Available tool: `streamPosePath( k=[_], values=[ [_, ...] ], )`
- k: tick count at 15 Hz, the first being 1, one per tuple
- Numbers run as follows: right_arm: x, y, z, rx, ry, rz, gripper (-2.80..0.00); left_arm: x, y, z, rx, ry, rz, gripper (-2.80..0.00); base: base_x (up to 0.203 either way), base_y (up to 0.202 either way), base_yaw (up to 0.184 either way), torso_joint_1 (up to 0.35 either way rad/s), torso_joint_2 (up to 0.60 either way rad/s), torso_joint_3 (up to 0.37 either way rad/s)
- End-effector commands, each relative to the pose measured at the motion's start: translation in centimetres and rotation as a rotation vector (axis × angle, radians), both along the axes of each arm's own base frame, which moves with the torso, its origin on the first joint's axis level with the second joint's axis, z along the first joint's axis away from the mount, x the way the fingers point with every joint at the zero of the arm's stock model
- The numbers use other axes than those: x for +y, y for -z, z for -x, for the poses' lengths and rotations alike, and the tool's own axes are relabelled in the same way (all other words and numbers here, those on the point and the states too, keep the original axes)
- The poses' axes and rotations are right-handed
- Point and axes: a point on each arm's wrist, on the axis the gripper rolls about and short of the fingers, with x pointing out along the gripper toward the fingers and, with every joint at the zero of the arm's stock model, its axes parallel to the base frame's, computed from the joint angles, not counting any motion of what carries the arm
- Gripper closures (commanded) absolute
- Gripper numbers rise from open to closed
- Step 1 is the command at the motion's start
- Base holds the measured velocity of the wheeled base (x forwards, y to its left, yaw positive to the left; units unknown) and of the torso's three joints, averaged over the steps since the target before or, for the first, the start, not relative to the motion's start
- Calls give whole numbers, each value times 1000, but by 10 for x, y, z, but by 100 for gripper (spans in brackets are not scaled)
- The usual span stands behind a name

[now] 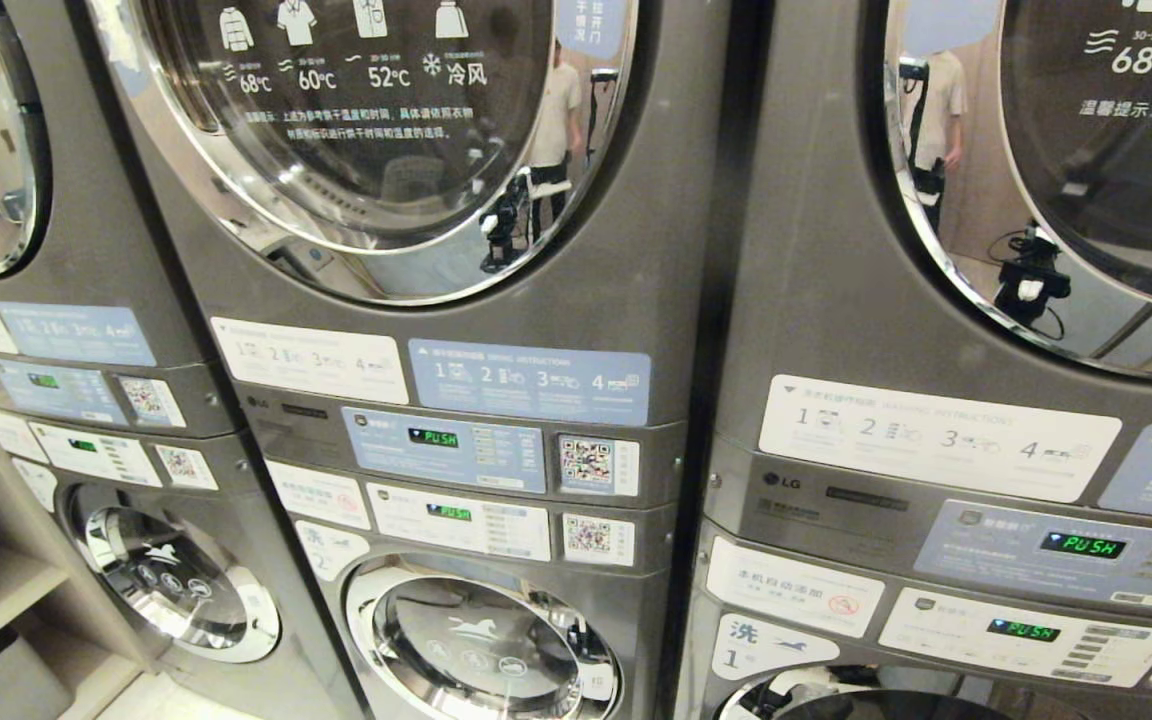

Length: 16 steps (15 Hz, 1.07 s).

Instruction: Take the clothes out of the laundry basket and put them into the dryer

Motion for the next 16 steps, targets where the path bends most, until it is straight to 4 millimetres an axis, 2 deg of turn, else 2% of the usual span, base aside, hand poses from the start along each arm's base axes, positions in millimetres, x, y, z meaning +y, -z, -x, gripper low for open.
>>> streamPosePath(
  k=[1, 11, 16],
  values=[
    [0, 0, 0, -1, 1, -3, 0, 0, 2, 5, -88, 5, -1, 0, 0, 0, 0, 0, 0, 0],
    [0, 0, 0, 0, 6, 3, 0, 0, 2, 4, -90, -4, 57, 0, 0, 0, 0, 0, 0, 0],
    [0, 0, 0, 0, -2, 63, 0, 0, 2, 4, -90, -6, 57, 0, 0, 0, 0, 0, 0, 0]
  ],
)
